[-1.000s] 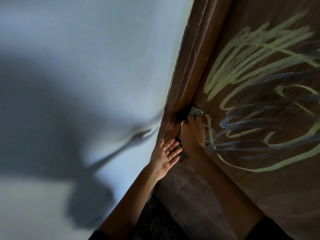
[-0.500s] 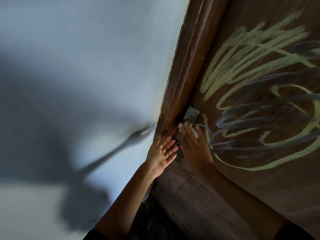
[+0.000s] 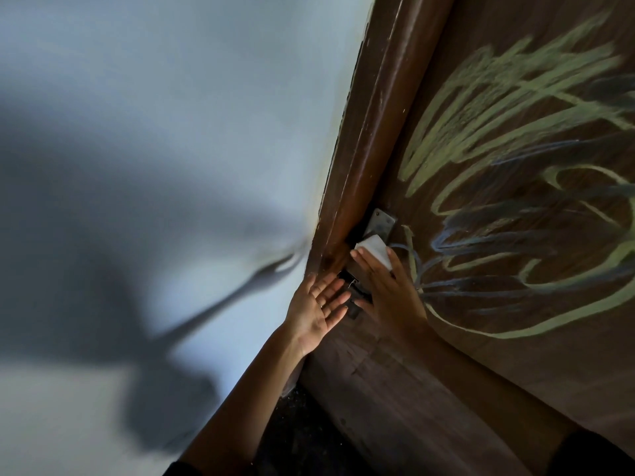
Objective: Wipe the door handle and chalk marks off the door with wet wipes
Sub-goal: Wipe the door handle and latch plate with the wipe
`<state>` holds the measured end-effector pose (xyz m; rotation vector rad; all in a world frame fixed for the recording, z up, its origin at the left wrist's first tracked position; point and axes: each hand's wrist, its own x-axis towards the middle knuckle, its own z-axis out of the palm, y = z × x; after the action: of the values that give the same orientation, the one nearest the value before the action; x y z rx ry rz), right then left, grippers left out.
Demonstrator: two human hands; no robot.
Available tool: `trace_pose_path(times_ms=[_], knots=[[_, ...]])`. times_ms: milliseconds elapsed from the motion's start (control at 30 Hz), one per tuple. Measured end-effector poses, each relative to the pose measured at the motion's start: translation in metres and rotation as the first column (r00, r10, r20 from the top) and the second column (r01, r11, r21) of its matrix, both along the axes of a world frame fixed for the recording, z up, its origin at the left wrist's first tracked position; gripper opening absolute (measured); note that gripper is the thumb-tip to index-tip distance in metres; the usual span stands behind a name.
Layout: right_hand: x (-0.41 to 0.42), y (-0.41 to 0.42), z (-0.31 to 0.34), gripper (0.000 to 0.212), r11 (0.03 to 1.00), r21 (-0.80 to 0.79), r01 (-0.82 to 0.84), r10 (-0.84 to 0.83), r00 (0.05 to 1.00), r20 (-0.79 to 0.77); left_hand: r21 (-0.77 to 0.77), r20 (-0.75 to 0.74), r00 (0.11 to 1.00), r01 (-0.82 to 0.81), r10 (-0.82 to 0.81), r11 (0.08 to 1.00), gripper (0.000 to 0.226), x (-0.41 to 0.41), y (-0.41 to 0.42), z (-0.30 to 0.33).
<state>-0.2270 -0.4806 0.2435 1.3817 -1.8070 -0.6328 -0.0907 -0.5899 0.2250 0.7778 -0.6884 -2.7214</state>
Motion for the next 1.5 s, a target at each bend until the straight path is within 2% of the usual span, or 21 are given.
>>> trace_pose_path(times_ms=[133,233,300,400,467,567,633,700,767,833,900,1000,1200,1300,1400,1500], knots=[[-0.013,0.036,-0.001,0.086,0.996,-0.009,-0.089,0.090,0.995,0.044,0.033,0.004,1.000,-0.020,0.020,0.999,0.037,0.001,-0.005,-0.004],[-0.014,0.031,-0.001,0.088,0.997,-0.009,-0.083,0.083,0.995,0.048,0.035,0.008,1.000,-0.010,0.010,0.999,0.038,-0.002,-0.002,-0.005],[-0.010,0.016,-0.002,0.081,0.998,-0.005,-0.067,0.067,0.998,-0.019,0.025,0.009,1.000,0.007,-0.007,1.000,0.039,-0.005,0.002,-0.005],[-0.004,-0.004,-0.005,0.058,0.997,-0.007,-0.078,0.077,0.993,-0.085,0.002,0.019,0.999,0.032,-0.032,0.999,0.040,-0.009,0.006,-0.003],[-0.002,-0.006,-0.004,0.049,0.983,-0.133,-0.128,0.133,0.991,0.028,-0.003,0.016,0.998,0.053,-0.053,0.999,0.043,-0.013,0.007,-0.001],[-0.009,0.006,0.004,0.041,0.896,-0.393,-0.208,0.334,0.898,0.286,-0.019,0.007,0.997,0.076,-0.076,0.997,0.045,-0.020,0.010,0.003],[-0.013,0.011,0.009,0.037,0.850,-0.513,-0.119,0.377,0.818,0.434,-0.032,-0.004,0.996,0.091,-0.091,0.995,0.046,-0.025,0.013,0.008],[-0.008,0.005,0.018,0.023,0.825,-0.564,0.023,0.364,0.741,0.563,-0.029,-0.011,0.995,0.101,-0.101,0.995,0.047,-0.030,0.016,0.013],[0.001,-0.009,0.032,0.023,0.799,-0.551,0.242,0.324,0.598,0.733,-0.028,-0.018,0.993,0.113,-0.113,0.993,0.049,-0.034,0.019,0.017],[0.006,-0.025,0.043,0.024,0.766,-0.459,0.450,0.250,0.449,0.858,-0.038,-0.016,0.992,0.123,-0.123,0.992,0.048,-0.036,0.021,0.021],[0.007,-0.032,0.049,0.025,0.732,-0.389,0.560,0.194,0.376,0.906,-0.043,-0.012,0.992,0.129,-0.129,0.991,0.046,-0.036,0.022,0.022],[0.011,-0.024,0.055,0.024,0.706,-0.370,0.604,0.205,0.327,0.923,-0.040,0.005,0.991,0.134,-0.134,0.990,0.048,-0.037,0.023,0.020],[0.010,0.025,0.051,0.026,0.693,-0.398,0.602,0.200,0.370,0.907,-0.010,-0.009,0.989,0.149,-0.149,0.989,0.053,-0.038,0.027,0.014],[0.009,0.022,0.048,0.025,0.724,-0.394,0.566,0.183,0.393,0.901,-0.006,-0.005,0.989,0.149,-0.149,0.989,0.052,-0.040,0.028,0.014],[0.011,0.000,0.044,0.024,0.801,-0.367,0.472,0.095,0.507,0.857,0.006,-0.004,0.988,0.152,-0.152,0.988,0.056,-0.042,0.030,0.015],[0.015,-0.009,0.034,0.026,0.860,-0.471,0.196,0.185,0.740,0.646,-0.007,0.000,0.986,0.167,-0.167,0.986,0.058,-0.040,0.030,0.018]])
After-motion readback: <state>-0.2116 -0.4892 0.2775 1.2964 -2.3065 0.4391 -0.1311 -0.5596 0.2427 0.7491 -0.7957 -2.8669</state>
